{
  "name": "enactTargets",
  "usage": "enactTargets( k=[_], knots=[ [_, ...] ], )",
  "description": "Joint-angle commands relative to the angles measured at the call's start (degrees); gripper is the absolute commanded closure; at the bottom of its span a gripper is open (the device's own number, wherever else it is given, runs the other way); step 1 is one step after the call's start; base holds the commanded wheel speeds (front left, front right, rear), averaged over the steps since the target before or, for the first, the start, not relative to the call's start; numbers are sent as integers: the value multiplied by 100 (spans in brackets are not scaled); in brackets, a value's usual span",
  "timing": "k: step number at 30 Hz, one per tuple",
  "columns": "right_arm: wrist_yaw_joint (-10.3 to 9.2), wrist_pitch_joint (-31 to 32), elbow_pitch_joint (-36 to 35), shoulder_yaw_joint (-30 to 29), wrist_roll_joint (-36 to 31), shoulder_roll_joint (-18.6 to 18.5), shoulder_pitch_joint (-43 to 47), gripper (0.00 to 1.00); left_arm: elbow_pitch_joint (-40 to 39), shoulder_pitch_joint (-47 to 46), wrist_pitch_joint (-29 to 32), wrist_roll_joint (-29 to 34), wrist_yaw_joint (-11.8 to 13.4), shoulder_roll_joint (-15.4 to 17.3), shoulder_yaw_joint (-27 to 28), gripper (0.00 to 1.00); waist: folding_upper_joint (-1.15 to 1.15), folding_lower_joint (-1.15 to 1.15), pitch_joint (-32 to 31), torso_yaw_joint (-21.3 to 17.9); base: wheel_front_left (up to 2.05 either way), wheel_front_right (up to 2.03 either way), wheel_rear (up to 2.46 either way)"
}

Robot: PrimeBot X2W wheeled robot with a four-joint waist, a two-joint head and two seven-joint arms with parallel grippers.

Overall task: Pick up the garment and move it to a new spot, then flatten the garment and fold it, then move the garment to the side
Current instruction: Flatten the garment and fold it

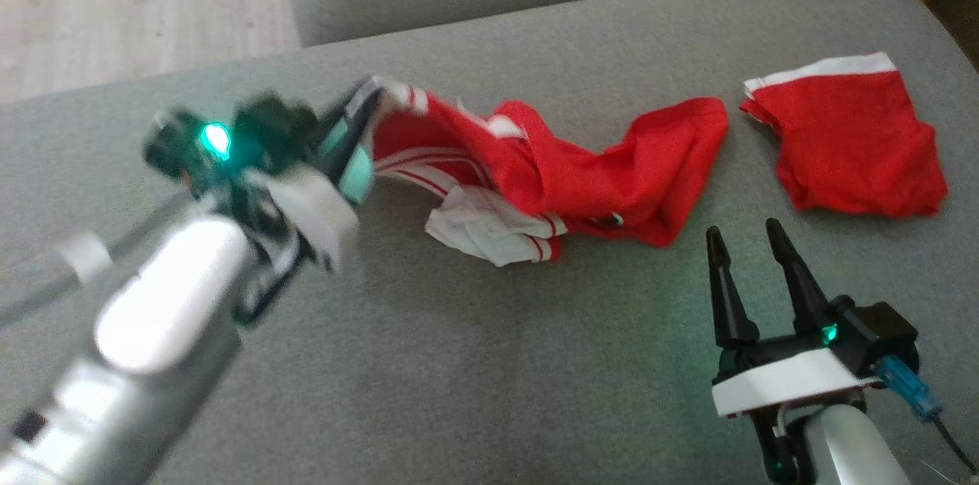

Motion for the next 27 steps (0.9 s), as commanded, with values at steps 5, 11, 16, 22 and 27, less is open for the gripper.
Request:
enactTargets(
  k=[5, 11, 16, 22, 27],
  knots=[
    [-5, -62, -275, 331, 200, -27, -392, 0, 55, -1475, 885, 148, -269, 625, 309, 100, 0, 0, 462, -453, 0, 0, 0],
    [-5, -62, -369, 661, 392, -27, -636, 0, 905, -2721, 1430, 354, -494, 1030, 36, 100, 0, 0, 976, -1008, 0, 0, 0],
    [-5, -62, -431, 924, 547, -27, -766, 0, 1737, -3708, 1368, 503, -526, 1097, -167, 100, 0, 0, 1368, -1450, 0, 0, 0],
    [-5, -62, -533, 1116, 669, -27, -847, 0, 2950, -4754, 137, 1036, -28, 732, -149, 0, 0, 0, 1678, -1690, 0, 0, 0],
    [-5, -62, -512, 1039, 645, -27, -834, 0, 3544, -4790, -547, 1012, -92, 313, -229, 0, 0, 0, 1659, -1545, 0, 0, 0]
  ],
)
